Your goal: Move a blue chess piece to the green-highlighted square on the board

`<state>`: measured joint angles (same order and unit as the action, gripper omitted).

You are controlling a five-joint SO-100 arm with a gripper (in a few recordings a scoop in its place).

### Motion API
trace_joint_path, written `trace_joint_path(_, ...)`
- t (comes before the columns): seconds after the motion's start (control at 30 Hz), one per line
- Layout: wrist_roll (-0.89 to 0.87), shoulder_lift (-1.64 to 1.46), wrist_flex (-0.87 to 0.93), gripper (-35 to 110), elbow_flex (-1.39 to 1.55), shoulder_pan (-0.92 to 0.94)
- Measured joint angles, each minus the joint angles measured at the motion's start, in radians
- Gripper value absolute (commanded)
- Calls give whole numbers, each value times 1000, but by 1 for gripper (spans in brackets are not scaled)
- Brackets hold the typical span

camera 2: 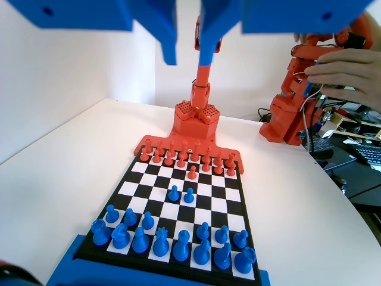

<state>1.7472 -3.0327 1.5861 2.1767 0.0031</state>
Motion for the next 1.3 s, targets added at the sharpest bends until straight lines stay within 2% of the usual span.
trace_joint_path(1.3,-15,0,0,14,0,0)
